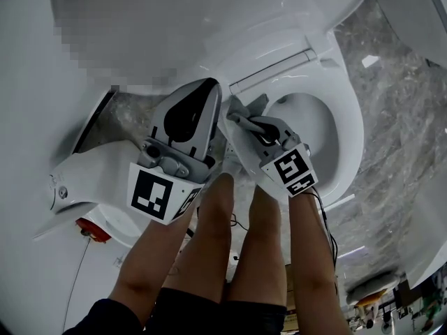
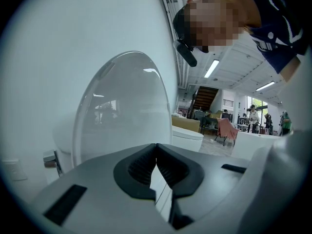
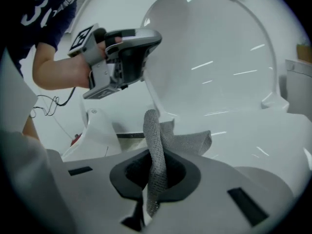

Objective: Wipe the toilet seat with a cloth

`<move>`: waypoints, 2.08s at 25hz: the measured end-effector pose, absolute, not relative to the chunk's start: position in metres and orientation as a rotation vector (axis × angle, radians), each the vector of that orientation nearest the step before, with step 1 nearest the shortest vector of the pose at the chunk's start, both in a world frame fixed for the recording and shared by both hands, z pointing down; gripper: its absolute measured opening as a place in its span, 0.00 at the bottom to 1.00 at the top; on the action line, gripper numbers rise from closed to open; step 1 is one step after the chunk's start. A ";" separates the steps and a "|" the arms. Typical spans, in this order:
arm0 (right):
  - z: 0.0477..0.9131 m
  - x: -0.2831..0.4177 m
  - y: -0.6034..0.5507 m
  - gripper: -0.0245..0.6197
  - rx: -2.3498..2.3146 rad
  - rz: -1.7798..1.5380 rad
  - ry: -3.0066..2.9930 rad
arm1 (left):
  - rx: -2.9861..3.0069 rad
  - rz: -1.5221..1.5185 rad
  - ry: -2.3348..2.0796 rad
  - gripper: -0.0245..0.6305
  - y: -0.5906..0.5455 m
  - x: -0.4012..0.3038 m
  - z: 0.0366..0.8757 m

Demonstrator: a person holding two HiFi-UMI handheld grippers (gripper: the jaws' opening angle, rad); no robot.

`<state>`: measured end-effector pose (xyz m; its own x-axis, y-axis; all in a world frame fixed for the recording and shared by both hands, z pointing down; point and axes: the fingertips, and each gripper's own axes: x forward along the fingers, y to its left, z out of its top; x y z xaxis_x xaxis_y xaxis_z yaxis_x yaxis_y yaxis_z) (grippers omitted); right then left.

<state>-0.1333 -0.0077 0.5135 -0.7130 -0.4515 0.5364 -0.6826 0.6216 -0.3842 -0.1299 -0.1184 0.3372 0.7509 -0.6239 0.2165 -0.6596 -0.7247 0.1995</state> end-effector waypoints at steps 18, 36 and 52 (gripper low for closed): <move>0.544 0.062 -0.038 0.08 1.799 0.861 -1.783 | 2.682 0.190 -1.006 0.07 -0.111 -0.135 0.336; 0.512 -0.151 0.020 0.08 0.926 0.770 -2.364 | 2.677 0.213 -1.025 0.07 -0.103 -0.135 0.341; 0.534 -0.113 0.033 0.08 1.129 0.928 -2.212 | 2.699 0.226 -0.991 0.07 -0.083 -0.127 0.336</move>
